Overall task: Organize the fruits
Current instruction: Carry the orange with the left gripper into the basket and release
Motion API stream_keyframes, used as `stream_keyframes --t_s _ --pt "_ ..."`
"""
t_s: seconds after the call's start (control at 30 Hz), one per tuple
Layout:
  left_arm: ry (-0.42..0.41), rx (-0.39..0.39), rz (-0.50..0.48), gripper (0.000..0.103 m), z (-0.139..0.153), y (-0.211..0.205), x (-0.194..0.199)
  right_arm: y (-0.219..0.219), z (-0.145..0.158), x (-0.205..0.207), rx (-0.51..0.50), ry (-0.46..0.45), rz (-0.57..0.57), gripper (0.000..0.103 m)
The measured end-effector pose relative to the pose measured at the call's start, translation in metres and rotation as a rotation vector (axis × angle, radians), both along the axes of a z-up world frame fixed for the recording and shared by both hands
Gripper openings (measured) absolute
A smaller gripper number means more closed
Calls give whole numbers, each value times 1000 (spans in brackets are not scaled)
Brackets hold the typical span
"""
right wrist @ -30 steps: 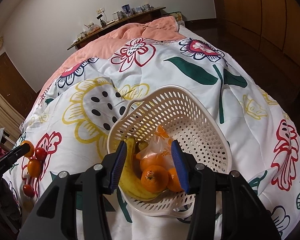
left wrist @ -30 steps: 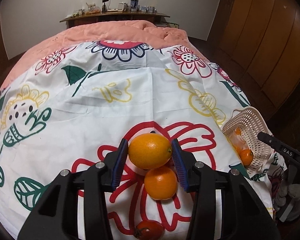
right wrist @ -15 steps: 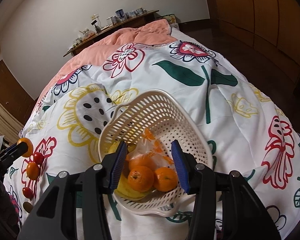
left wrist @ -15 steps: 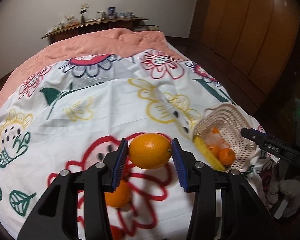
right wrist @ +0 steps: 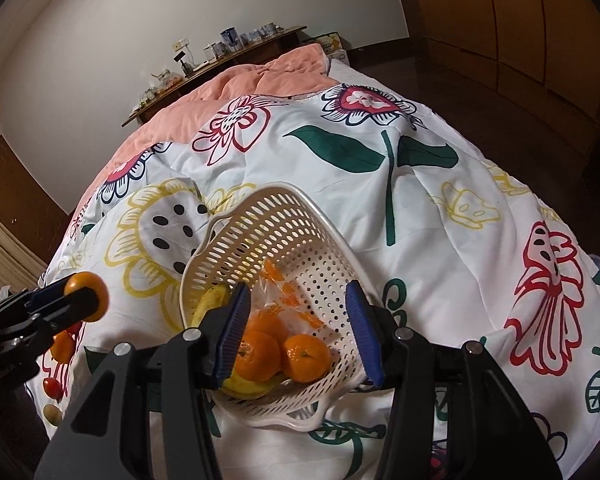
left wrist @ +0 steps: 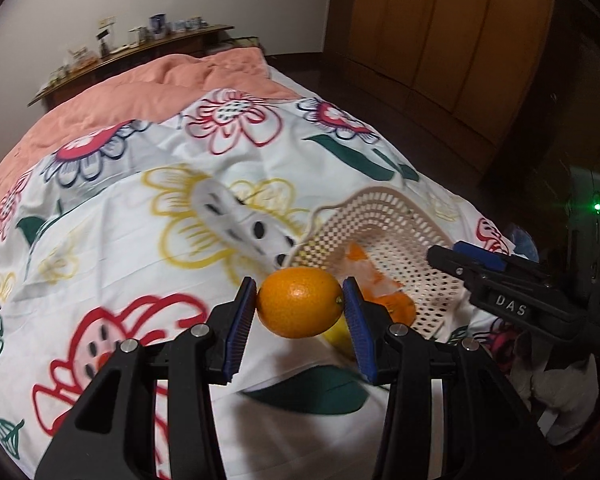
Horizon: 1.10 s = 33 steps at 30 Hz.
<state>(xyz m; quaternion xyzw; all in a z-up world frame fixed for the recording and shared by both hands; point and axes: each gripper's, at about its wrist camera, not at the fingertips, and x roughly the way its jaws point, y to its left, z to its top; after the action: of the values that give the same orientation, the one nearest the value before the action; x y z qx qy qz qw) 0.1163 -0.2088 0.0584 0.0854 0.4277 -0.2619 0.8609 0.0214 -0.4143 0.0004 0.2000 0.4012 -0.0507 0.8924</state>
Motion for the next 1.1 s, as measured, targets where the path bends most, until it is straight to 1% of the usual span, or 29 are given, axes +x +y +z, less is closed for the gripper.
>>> stream_keyframes --t_s 0.27,0.43,0.57,0.63,0.67,0.7,0.77,0.97,1.03,1.1 --pt "9 24 -62 46 -4 -37 1 -9 1 -7 14 -12 -12 50" --pt "15 21 -96 46 -8 -52 2 -12 4 -10 16 -21 -29 50" --pt "30 39 -108 47 -15 -65 3 -16 10 -17 26 -51 -47 50" --pt "23 42 -109 47 -15 -68 3 -17 10 -18 29 -55 -49 50" --pt "20 35 -107 52 -14 -68 2 -18 10 -18 30 -54 -49 50" --pt "14 26 -101 60 -12 -67 2 -18 9 -18 32 -53 -50 50" --pt "4 21 -90 65 -10 -65 3 -19 8 -19 37 -51 -54 50" --pt "15 18 -54 67 -8 -55 9 -17 7 -19 42 -49 -58 50" --pt "14 17 -44 69 -7 -51 10 -15 7 -18 42 -48 -51 50" --pt "7 15 -36 74 -5 -48 9 -12 6 -18 43 -47 -45 50"
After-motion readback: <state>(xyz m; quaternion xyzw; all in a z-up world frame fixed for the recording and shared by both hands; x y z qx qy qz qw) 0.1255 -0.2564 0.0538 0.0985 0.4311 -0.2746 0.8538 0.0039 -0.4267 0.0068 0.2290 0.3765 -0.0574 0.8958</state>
